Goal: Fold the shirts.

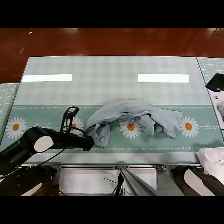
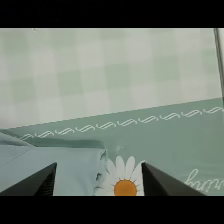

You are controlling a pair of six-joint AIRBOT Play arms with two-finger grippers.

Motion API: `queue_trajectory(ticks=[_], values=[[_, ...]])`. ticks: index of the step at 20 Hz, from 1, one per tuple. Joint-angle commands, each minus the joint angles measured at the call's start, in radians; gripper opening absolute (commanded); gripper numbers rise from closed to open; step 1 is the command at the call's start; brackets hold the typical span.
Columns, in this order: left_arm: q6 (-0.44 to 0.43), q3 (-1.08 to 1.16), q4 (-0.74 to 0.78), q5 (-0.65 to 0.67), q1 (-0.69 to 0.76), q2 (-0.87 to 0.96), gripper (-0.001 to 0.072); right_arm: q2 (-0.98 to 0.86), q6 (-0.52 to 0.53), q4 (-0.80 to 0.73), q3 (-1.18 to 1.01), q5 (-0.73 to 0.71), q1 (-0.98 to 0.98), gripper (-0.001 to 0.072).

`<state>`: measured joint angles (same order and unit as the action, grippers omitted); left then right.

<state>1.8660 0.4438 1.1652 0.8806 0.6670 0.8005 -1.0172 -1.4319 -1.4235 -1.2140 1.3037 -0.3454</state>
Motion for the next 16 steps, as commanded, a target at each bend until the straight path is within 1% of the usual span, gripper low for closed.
queue_trajectory(ticks=[1, 2, 4, 5, 6, 7, 8, 10, 13, 14, 16], values=[[-0.129, -0.016, -0.222, -0.179, 0.000, 0.110, 0.0720, 0.002, 0.027, 0.082, 0.060, -0.003, -0.058, 0.0617], [-0.130, -0.016, -0.251, -0.202, 0.000, 0.159, 0.0720, 0.002, 0.027, 0.082, 0.070, -0.001, -0.058, 0.0615], [-0.130, -0.015, -0.262, -0.211, 0.000, 0.261, 0.0717, 0.002, 0.020, 0.082, 0.074, 0.002, -0.058, 0.0615], [-0.130, -0.015, -0.262, -0.192, 0.000, 0.304, 0.0501, 0.002, 0.019, 0.079, 0.074, 0.002, -0.058, 0.0614], [-0.131, -0.015, -0.261, -0.171, 0.000, 0.332, 0.0159, 0.002, 0.018, 0.066, 0.074, 0.002, -0.058, 0.0610], [-0.131, -0.015, -0.261, -0.160, 0.000, 0.347, 0.0027, 0.002, 0.019, 0.045, 0.074, 0.005, -0.058, 0.0599], [-0.154, -0.014, -0.261, -0.155, 0.000, 0.343, 0.0026, 0.002, 0.019, 0.026, 0.084, 0.009, -0.059, 0.0592], [-0.183, -0.014, -0.259, -0.156, 0.000, 0.316, 0.0025, 0.002, 0.023, 0.049, 0.136, 0.011, -0.079, 0.0587], [-0.182, -0.014, -0.253, -0.167, -0.001, 0.240, 0.0025, 0.002, 0.053, 0.179, 0.286, 0.006, -0.129, 0.0591], [-0.182, -0.010, -0.245, -0.167, -0.001, 0.213, 0.0024, 0.002, 0.066, 0.206, 0.341, 0.001, -0.138, 0.0605], [-0.182, -0.010, -0.242, -0.166, -0.001, 0.163, 0.0024, 0.002, 0.094, 0.198, 0.452, -0.031, -0.140, 0.0605]])
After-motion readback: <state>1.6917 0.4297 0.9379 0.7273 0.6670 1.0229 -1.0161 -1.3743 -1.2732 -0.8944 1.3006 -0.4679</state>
